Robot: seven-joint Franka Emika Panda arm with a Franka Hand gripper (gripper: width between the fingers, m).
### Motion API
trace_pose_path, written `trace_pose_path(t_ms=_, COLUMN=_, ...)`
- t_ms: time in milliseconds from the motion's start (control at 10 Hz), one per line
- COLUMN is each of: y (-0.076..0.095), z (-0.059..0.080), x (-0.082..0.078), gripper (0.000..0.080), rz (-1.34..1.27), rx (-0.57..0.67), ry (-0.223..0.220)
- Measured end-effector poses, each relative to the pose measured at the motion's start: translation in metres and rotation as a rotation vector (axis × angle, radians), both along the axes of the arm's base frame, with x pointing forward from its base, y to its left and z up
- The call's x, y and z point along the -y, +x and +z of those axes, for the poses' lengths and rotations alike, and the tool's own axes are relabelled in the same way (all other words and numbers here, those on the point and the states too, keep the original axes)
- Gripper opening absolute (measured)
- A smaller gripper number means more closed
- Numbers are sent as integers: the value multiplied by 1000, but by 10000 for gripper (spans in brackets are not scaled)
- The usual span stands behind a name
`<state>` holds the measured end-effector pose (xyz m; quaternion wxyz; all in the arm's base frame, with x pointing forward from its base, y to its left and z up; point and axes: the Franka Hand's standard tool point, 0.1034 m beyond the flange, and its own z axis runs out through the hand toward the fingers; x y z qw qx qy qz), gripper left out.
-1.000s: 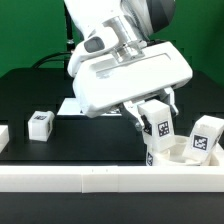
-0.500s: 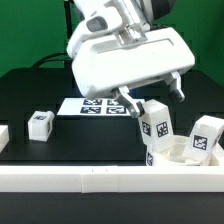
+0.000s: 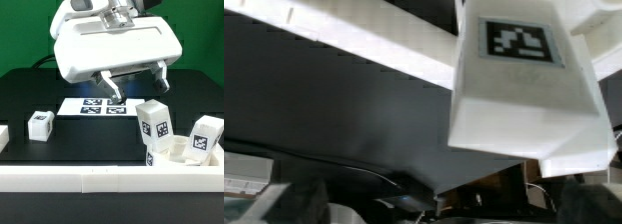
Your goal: Assemble stool
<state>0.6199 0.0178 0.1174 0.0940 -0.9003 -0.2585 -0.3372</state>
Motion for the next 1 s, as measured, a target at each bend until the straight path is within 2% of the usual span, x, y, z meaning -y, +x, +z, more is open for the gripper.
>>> trace_pose_path(t_ms=300, y=0, z=3, x=-5, gripper=649, rz=10, rx=-32, ry=-8)
trace_pose_path(t_ms=400, y=-1, z=9, x=-6, gripper=649, rz=-2, rx=-104, ry=-15)
trace_pose_path(t_ms=500, y=-2, z=22, x=-5, gripper=649, rz=21, rx=-186, ry=-73)
trace_pose_path(t_ms=700, y=-11, z=36, x=-3, gripper=649, rz=47, rx=-345, ry=-147)
trace_pose_path(t_ms=800, y=-11, z=46, x=-10, gripper=649, rz=67, rx=-396, ry=-173)
trace_pose_path(t_ms=1000, y=-23, z=52, x=-28, gripper=649, rz=115, rx=-586, ry=-216)
